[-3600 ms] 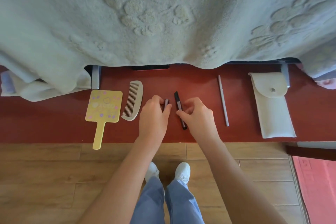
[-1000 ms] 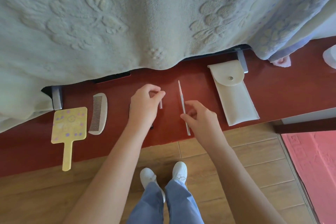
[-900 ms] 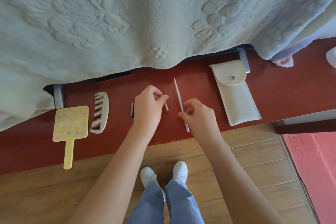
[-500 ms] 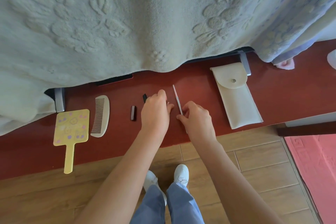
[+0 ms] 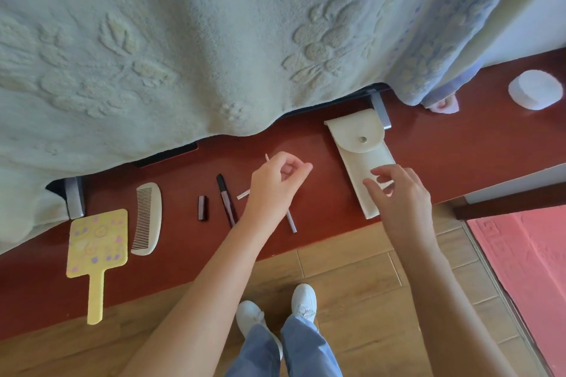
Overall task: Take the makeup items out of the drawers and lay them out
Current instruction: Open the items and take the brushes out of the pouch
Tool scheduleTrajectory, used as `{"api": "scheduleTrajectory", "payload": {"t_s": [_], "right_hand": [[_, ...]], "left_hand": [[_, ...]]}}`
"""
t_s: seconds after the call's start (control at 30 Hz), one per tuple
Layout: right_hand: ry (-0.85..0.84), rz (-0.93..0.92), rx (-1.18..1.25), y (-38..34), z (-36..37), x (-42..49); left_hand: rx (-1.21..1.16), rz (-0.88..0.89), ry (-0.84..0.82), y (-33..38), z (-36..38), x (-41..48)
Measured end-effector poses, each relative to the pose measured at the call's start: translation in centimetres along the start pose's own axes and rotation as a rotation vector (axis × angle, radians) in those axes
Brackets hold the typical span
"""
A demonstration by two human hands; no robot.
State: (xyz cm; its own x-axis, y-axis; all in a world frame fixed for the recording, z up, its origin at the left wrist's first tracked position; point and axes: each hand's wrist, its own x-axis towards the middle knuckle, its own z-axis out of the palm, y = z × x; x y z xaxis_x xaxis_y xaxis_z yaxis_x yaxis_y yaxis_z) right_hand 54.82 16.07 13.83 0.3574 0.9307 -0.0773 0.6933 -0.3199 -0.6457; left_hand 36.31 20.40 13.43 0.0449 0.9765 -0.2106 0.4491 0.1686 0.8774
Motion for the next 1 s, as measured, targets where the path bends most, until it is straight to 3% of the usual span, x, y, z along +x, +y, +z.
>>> {"api": "scheduleTrajectory", "payload": {"t_s": [0.13,0.33,0.43,0.57,0.73,0.9,1.0], "right_hand": [[-0.038,0.101,-0.120,2.3,-0.9,1.3],[-0.091,0.126,-0.133,2.8,-0.3,1.9],[-0.121,0.167,-0.072,3.0,-0.4,2.0],[-0.203,0.247,0.043,3.2,-0.2,2.0],[-0.159,0.284,0.237,3.5,-1.2,1.7],[-0.142,0.278,0.486,3.3,-2.7,0.0],[-0.121,0.210,0.524,2.8,-3.5,-0.9]], "left_hand": [[-0.079,-0.043,-0.054,0.7,2.8,2.1],[0.315,0.270,-0.072,1.6,6.1,5.0],[0.367,0.256,-0.096,1.7,7.0,5.5],[0.060,-0.001,-0.109,2.9,7.6,4.5],[-0.297,-0.265,-0.186,3.1,8.0,2.9],[-0.577,-0.306,-0.315,3.7,7.0,0.6],[-0.611,-0.262,-0.336,4.6,5.8,-1.1]]}}
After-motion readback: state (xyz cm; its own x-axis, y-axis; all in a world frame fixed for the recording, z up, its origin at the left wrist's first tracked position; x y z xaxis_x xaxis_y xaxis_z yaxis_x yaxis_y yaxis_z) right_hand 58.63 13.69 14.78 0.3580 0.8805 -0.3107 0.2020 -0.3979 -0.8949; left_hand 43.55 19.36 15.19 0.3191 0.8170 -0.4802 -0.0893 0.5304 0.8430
